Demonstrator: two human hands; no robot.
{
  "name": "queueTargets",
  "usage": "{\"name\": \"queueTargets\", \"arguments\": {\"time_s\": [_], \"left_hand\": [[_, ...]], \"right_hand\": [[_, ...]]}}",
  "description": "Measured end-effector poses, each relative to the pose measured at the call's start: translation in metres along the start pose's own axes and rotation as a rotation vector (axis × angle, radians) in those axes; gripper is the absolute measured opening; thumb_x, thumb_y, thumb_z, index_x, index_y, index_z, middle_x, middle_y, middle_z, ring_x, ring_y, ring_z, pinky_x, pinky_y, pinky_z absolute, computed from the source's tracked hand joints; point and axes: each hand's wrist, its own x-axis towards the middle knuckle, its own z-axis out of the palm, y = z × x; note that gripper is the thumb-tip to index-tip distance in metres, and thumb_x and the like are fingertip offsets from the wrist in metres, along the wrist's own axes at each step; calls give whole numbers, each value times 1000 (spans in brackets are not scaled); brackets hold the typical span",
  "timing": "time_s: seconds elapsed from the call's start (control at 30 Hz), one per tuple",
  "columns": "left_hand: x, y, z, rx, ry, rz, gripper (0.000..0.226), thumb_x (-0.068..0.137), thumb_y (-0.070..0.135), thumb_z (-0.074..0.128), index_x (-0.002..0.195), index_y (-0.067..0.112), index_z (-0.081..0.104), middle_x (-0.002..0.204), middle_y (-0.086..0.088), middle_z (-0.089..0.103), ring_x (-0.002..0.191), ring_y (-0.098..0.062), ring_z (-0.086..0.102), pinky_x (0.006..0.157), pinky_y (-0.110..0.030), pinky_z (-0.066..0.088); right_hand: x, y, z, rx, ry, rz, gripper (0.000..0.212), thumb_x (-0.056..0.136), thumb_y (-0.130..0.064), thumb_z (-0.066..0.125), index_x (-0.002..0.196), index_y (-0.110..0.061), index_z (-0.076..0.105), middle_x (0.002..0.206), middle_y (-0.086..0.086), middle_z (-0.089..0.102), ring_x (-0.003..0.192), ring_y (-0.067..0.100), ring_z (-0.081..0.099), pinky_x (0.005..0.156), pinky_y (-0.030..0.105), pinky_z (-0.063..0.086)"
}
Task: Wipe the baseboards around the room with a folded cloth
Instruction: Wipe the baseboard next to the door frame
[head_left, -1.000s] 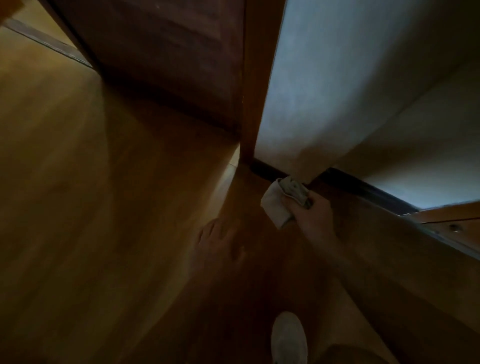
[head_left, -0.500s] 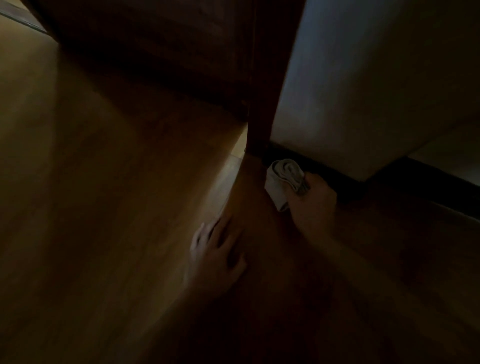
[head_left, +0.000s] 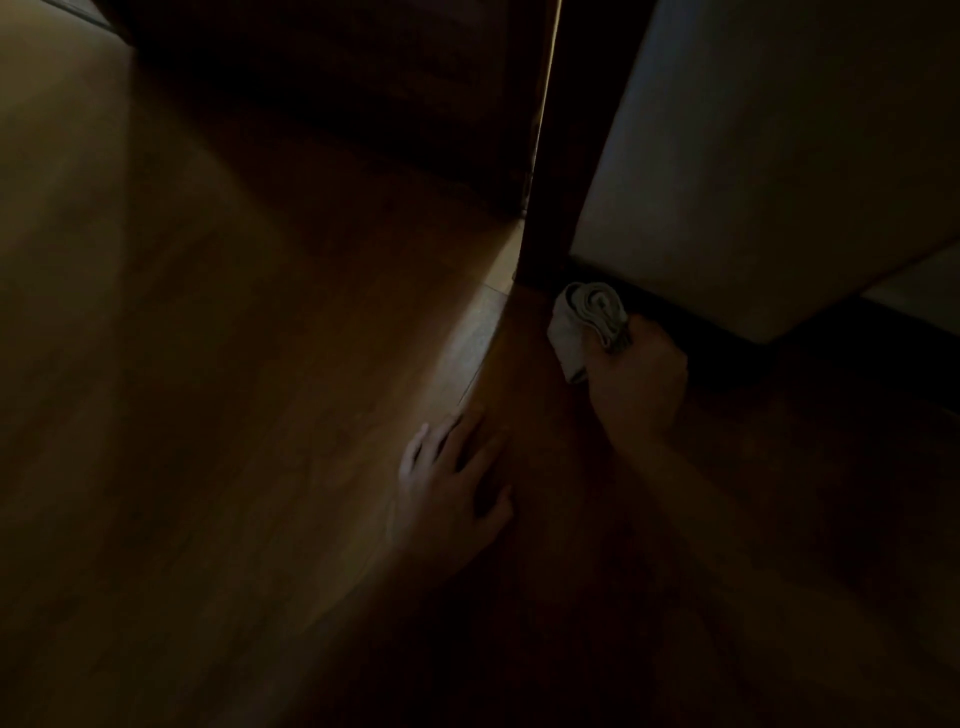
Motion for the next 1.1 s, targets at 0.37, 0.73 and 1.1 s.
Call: {"name": "queueTargets", "arguments": {"time_s": [0.37, 0.73, 1.1], "left_hand": [[1, -84, -54, 339, -295, 78, 70, 95, 75, 4, 157, 46, -8, 168, 4, -13, 154, -17, -13, 123, -45, -6], [-11, -87, -45, 307, -204, 76, 69, 98, 69, 9, 160, 40, 11, 169, 1, 2, 155, -20, -1, 125, -51, 6], [-10, -87, -42, 314, -183, 81, 67, 98, 66, 14, 160, 39, 14, 169, -1, 10, 155, -22, 6, 124, -51, 8]], "right_hand": [[-6, 1, -1, -16, 75, 47, 33, 89, -30, 66, 65, -11, 52, 66, 1, 50, 60, 21, 54, 50, 23, 35], [-4, 2, -7, -117, 57, 44, 33, 89, -31, 66, 67, -10, 53, 70, 8, 57, 63, 24, 57, 52, 25, 40], [-4, -2, -7, -149, 33, 88, 34, 90, -34, 64, 67, -13, 53, 66, 0, 50, 62, 19, 54, 50, 23, 38]]}}
